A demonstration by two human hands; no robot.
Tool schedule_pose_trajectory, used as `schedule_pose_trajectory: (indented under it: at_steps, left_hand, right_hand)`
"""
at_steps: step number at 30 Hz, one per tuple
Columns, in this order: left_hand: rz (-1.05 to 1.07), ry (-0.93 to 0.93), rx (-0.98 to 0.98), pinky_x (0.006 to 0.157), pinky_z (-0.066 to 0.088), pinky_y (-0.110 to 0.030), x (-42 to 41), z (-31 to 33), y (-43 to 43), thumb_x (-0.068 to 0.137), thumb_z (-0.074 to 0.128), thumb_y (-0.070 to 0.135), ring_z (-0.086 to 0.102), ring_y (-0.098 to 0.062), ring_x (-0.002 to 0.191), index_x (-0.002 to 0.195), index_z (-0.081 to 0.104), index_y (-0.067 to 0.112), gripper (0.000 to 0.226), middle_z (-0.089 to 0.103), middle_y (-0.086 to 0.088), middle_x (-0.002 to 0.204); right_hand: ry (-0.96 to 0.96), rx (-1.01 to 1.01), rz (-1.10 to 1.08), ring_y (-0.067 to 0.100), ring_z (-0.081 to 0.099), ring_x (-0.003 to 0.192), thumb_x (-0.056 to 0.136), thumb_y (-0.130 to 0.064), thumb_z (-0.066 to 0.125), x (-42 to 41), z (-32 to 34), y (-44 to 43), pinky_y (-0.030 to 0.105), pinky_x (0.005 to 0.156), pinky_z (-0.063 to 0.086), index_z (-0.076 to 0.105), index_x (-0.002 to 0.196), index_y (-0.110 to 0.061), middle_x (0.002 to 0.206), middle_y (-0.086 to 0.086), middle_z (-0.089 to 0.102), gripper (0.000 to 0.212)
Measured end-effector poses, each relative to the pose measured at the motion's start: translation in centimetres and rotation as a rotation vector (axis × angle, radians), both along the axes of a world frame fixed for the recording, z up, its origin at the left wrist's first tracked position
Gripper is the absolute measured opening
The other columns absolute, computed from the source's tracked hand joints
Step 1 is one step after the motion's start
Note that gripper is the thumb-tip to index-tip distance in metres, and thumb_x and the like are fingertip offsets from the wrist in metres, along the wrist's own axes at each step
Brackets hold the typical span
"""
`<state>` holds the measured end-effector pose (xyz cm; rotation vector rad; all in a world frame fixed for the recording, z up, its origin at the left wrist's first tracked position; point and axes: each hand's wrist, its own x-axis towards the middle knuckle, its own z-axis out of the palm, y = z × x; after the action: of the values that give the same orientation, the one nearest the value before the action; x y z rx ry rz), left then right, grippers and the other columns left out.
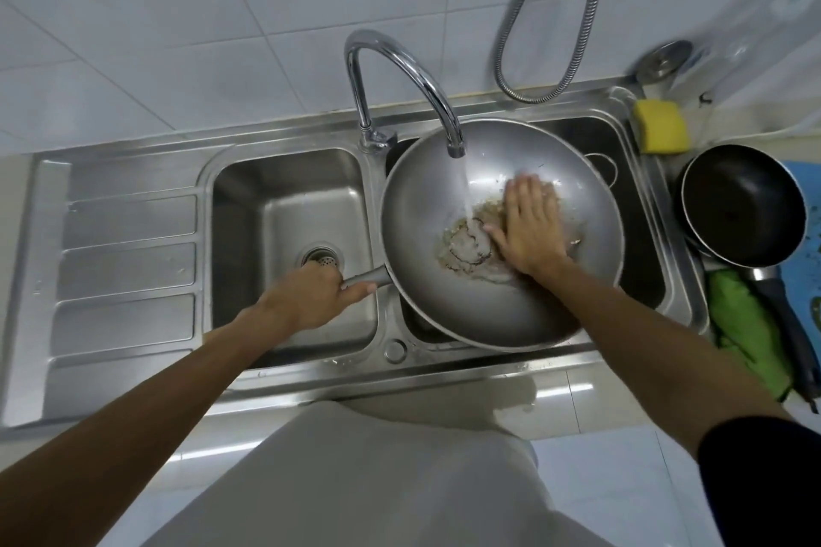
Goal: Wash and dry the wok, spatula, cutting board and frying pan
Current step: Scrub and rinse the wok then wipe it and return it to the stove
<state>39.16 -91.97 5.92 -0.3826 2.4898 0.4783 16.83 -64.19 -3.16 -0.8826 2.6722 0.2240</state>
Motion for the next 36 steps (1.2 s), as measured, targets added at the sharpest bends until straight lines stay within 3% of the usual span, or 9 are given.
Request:
schedule_pose_trajectory:
  at_steps: [6, 11, 14, 17, 20, 25, 28, 31, 36]
  left_hand:
    - [-0.060, -0.038, -0.075, 0.067, 0.049, -0.038, -2.0, 1.4, 0.8, 0.091, 0.033, 0.076, 0.056, -0.023, 0.064, 0.060, 0.046, 0.010, 0.074, 0.051, -0.005, 0.067]
    - [-0.008, -0.001, -0.062, 0.055, 0.036, -0.031, -1.4, 1.2, -1.1, 0.092, 0.037, 0.073, 0.050, -0.015, 0.059, 0.064, 0.047, 0.013, 0.067, 0.048, 0.000, 0.068]
    - [0.011, -0.069, -0.082, 0.070, 0.052, -0.039, -0.7, 1.0, -2.5, 0.088, 0.034, 0.079, 0.058, -0.022, 0.068, 0.082, 0.059, 0.012, 0.072, 0.058, -0.002, 0.075]
    - [-0.015, -0.095, -0.091, 0.075, 0.056, -0.042, -0.5, 0.6, -2.9, 0.084, 0.031, 0.083, 0.062, -0.021, 0.068, 0.082, 0.062, 0.010, 0.080, 0.062, -0.005, 0.076]
    - [-0.019, -0.093, -0.049, 0.072, 0.056, -0.042, -0.5, 0.4, -2.2, 0.081, 0.026, 0.084, 0.062, -0.023, 0.065, 0.073, 0.059, 0.008, 0.084, 0.059, -0.006, 0.069]
    - [-0.022, -0.115, 0.054, 0.056, 0.045, -0.030, -0.6, 0.7, -1.5, 0.065, 0.016, 0.100, 0.058, -0.020, 0.052, 0.058, 0.049, 0.007, 0.099, 0.056, -0.006, 0.057]
    - [-0.036, -0.210, 0.137, 0.060, 0.052, -0.033, -0.9, 1.1, -1.0, 0.054, 0.017, 0.109, 0.064, -0.025, 0.050, 0.062, 0.060, -0.003, 0.120, 0.065, -0.014, 0.056]
    - [-0.048, -0.252, 0.184, 0.055, 0.054, -0.032, -0.8, 1.6, 0.0, 0.055, 0.018, 0.109, 0.063, -0.023, 0.043, 0.064, 0.063, -0.001, 0.119, 0.063, -0.009, 0.048]
    - [-0.085, -0.188, 0.163, 0.053, 0.044, -0.027, -1.2, 2.2, 1.7, 0.060, 0.012, 0.105, 0.058, -0.011, 0.037, 0.064, 0.065, 0.001, 0.117, 0.063, -0.006, 0.046]
  right_hand:
    - [-0.360, -0.435, -0.058, 0.026, -0.014, 0.154, 0.105, -0.054, 0.022, 7.9, 0.7, -9.5, 0.049, 0.126, 0.000, -0.009, 0.159, -0.006, 0.167, 0.013, -0.014, 0.078]
    - [-0.691, -0.229, 0.183, 0.013, -0.021, 0.151, 0.100, -0.066, 0.016, 11.2, 0.5, -1.7, 0.037, 0.123, -0.011, -0.009, 0.160, -0.017, 0.166, 0.000, -0.019, 0.081]
    - [-0.523, 0.091, 0.320, 0.022, -0.011, 0.155, 0.098, -0.068, 0.010, 7.4, 0.5, 5.9, 0.040, 0.121, -0.007, -0.004, 0.160, -0.015, 0.168, 0.006, -0.010, 0.083]
    - [-0.199, 0.339, 0.349, 0.026, -0.009, 0.155, 0.088, -0.069, -0.016, 1.4, 1.6, 10.0, 0.054, 0.123, -0.004, -0.002, 0.160, -0.012, 0.168, 0.010, -0.008, 0.093]
    - [-0.107, 0.405, 0.291, 0.032, -0.011, 0.154, 0.075, -0.065, -0.031, -0.7, 1.5, 9.1, 0.055, 0.123, -0.004, -0.001, 0.159, -0.009, 0.167, 0.015, -0.007, 0.105]
    - [-0.117, 0.236, 0.211, 0.034, -0.011, 0.154, 0.097, -0.069, 0.005, 1.8, -0.9, 4.4, 0.052, 0.124, -0.005, -0.006, 0.158, -0.004, 0.166, 0.020, -0.009, 0.090]
    - [-0.070, 0.149, 0.069, 0.036, -0.014, 0.153, 0.099, -0.065, 0.010, 1.0, -1.5, 2.5, 0.052, 0.124, -0.003, -0.008, 0.158, -0.002, 0.165, 0.022, -0.015, 0.088]
    - [-0.107, 0.044, -0.018, 0.037, -0.014, 0.153, 0.100, -0.063, 0.013, 1.3, -1.4, 0.2, 0.051, 0.124, -0.002, -0.008, 0.158, -0.002, 0.164, 0.023, -0.015, 0.087]
    - [-0.384, -0.439, -0.132, 0.030, -0.007, 0.155, 0.104, -0.055, 0.027, 6.7, -1.2, -8.3, 0.051, 0.125, 0.004, -0.006, 0.159, -0.008, 0.167, 0.017, -0.008, 0.080]
